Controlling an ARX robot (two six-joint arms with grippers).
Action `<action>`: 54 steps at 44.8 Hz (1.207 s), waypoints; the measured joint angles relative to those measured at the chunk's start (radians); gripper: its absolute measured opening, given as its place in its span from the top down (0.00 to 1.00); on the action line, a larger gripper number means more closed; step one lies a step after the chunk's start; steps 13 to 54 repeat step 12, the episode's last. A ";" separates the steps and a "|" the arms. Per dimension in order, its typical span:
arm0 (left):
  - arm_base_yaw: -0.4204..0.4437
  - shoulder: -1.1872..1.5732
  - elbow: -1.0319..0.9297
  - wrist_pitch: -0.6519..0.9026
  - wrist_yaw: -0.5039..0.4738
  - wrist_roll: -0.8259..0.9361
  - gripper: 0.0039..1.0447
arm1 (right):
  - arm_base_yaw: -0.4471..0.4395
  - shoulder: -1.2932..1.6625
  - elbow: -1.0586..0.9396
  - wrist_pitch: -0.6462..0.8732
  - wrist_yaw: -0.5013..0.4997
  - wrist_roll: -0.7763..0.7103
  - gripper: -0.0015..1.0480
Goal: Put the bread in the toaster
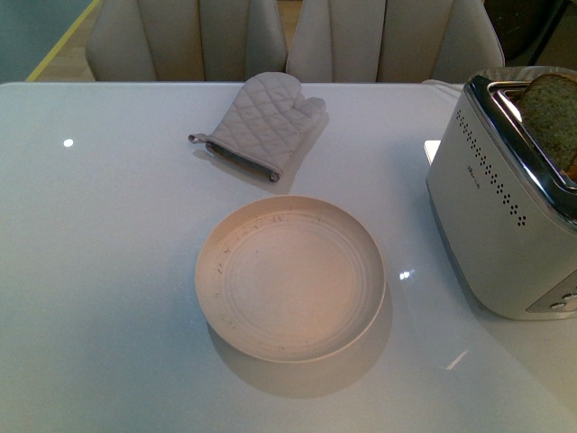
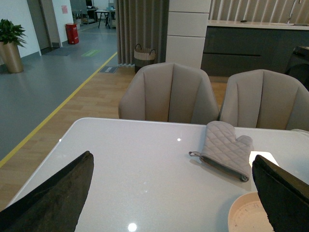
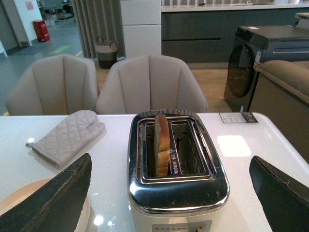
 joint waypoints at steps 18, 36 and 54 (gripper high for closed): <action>0.000 0.000 0.000 0.000 0.000 0.000 0.06 | 0.000 0.000 0.000 0.000 0.000 0.000 0.09; 0.000 0.000 0.000 0.000 0.000 0.000 0.06 | 0.000 0.000 0.000 0.000 0.000 0.000 0.09; 0.000 0.000 0.000 0.000 0.000 0.000 0.06 | 0.000 0.000 0.000 0.000 0.000 0.000 0.09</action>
